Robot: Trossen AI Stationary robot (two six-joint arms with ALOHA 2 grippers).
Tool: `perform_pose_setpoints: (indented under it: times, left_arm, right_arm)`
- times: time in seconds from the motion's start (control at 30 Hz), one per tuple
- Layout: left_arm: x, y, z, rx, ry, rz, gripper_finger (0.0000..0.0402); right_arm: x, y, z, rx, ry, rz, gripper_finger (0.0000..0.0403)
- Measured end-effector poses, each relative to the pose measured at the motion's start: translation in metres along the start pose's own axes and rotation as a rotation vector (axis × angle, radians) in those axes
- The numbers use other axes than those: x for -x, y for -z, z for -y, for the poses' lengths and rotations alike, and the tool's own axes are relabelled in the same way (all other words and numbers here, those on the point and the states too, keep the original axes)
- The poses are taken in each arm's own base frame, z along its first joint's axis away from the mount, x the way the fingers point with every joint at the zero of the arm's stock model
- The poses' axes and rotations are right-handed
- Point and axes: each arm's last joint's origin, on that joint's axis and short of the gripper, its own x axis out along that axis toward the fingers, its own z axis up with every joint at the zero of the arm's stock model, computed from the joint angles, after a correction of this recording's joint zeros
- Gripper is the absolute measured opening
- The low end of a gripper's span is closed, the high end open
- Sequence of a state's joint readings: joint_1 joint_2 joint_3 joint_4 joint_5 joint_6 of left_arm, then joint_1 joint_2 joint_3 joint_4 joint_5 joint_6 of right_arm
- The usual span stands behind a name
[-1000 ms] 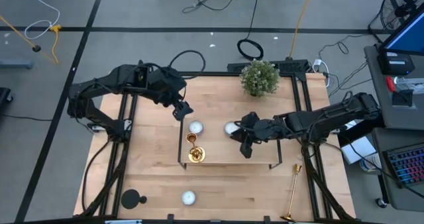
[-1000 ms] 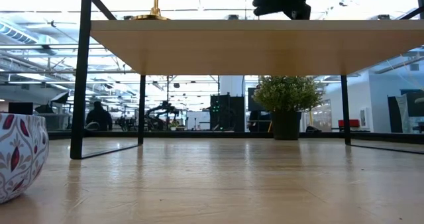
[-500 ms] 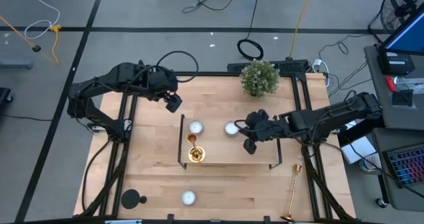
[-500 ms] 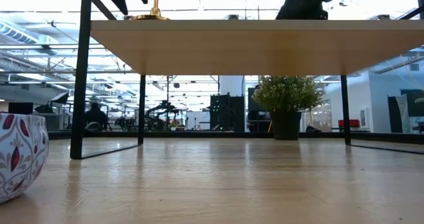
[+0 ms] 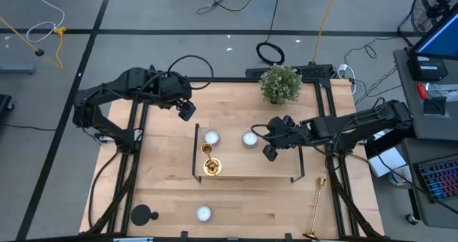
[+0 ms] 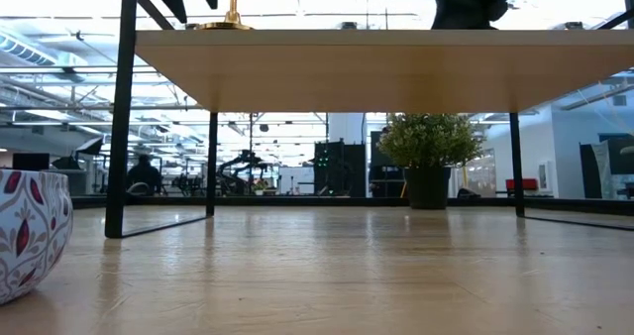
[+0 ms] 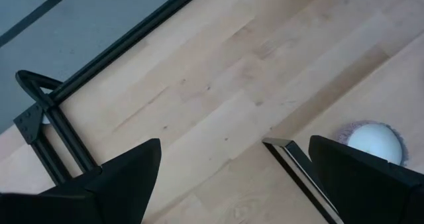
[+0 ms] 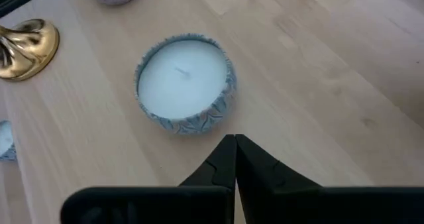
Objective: Pick & Place candle stick holders
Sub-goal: Put the white blue scented candle on the shelf
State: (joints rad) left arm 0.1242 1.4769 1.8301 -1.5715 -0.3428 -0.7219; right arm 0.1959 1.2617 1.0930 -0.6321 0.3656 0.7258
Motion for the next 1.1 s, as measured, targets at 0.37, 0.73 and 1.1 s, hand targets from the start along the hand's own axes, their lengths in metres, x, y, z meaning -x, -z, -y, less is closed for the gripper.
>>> perform_pose_setpoints:
  times: [0.37, 0.73, 1.1]
  left_arm:
    - [0.000, 0.000, 0.000, 0.007, -0.005, 0.006, 0.0390]
    - [0.000, 0.000, 0.000, 0.014, -0.005, 0.007, 0.0390]
    - [0.000, 0.000, 0.000, 0.018, -0.005, 0.007, 0.0390]
  right_arm:
    - [-0.005, -0.002, -0.002, -0.007, -0.022, -0.003, 0.0000]
    - [-0.019, -0.006, -0.004, -0.026, -0.022, 0.012, 0.0000]
    - [-0.019, -0.009, -0.005, -0.017, -0.038, 0.036, 0.0000]
